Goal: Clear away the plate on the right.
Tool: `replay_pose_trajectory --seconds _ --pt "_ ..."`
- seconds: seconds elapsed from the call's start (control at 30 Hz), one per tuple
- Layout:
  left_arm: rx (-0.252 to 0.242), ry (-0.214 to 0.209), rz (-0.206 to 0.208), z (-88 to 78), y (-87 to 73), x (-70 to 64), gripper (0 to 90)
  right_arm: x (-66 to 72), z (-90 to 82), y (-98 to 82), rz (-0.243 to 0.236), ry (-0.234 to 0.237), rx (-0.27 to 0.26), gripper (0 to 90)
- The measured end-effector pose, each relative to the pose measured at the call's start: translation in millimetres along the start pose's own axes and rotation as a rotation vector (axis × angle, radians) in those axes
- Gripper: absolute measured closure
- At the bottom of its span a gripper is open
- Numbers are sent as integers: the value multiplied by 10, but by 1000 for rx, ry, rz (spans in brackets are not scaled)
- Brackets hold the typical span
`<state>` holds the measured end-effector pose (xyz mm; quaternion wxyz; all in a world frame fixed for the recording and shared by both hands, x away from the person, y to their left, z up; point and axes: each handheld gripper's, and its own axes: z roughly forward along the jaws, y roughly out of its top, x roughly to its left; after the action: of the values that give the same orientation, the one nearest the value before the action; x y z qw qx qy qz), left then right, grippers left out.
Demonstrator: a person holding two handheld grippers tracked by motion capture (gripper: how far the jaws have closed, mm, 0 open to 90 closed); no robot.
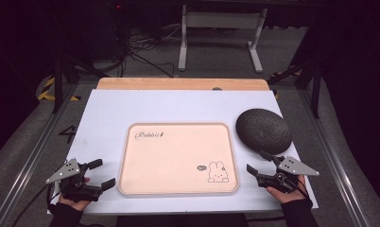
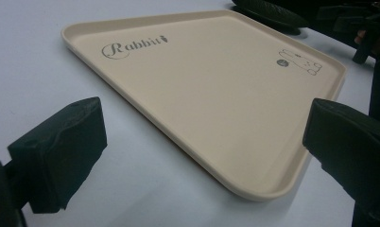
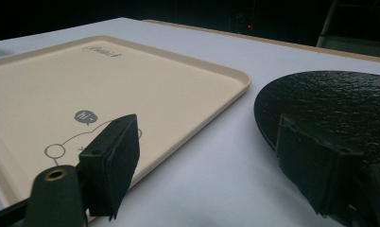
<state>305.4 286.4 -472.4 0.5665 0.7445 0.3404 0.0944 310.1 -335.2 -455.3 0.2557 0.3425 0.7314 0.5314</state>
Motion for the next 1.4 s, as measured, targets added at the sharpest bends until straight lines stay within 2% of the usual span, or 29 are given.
replay_pose_trajectory --seconds 0.2,0.3,0.33,0.37,0.4,0.47,0.5,0.6,0.67,0.7,0.83,0.93,1.17,1.2,1.27,1.33,1.4 --pt "1 -1 3 0 1 2 11 -1 -6 -2 3 -1 -4 233" --pt "1 -1 6 -1 1 3 11 5 -20 -3 -4 -6 -19 283" --pt "0 -1 0 0 0 0 11 11 -35 -2 -25 -15 -24 318" --pt "1 -1 1 0 1 1 11 28 -63 22 -81 -33 -41 343" --pt "1 0 0 1 1 1 11 37 -76 36 -103 -43 -45 364" --pt "1 0 1 1 1 1 11 77 -104 78 -199 -76 -53 392" --pt "1 0 0 1 1 0 11 77 -104 78 -199 -76 -53 392" --pt "1 1 0 1 1 0 11 142 -106 116 -350 -100 -74 414" --pt "1 1 1 1 0 0 11 162 -103 125 -418 -100 -81 421" --pt "1 0 1 1 0 0 11 172 -102 129 -435 -104 -81 422" --pt "1 0 -1 1 0 -1 11 218 -115 151 -528 -130 -65 417" --pt "1 0 1 1 0 1 11 270 -126 176 -648 -177 -26 421" --pt "2 0 1 1 0 0 12 349 -99 177 -785 -199 29 442" --pt "2 0 1 1 0 0 11 368 -93 178 -826 -206 46 444" --pt "2 0 1 1 0 0 11 375 -90 178 -843 -209 55 440" --pt "2 0 2 1 0 0 11 396 -82 171 -896 -225 76 437" --pt "2 -1 3 1 1 1 11 404 -89 168 -928 -222 83 488"
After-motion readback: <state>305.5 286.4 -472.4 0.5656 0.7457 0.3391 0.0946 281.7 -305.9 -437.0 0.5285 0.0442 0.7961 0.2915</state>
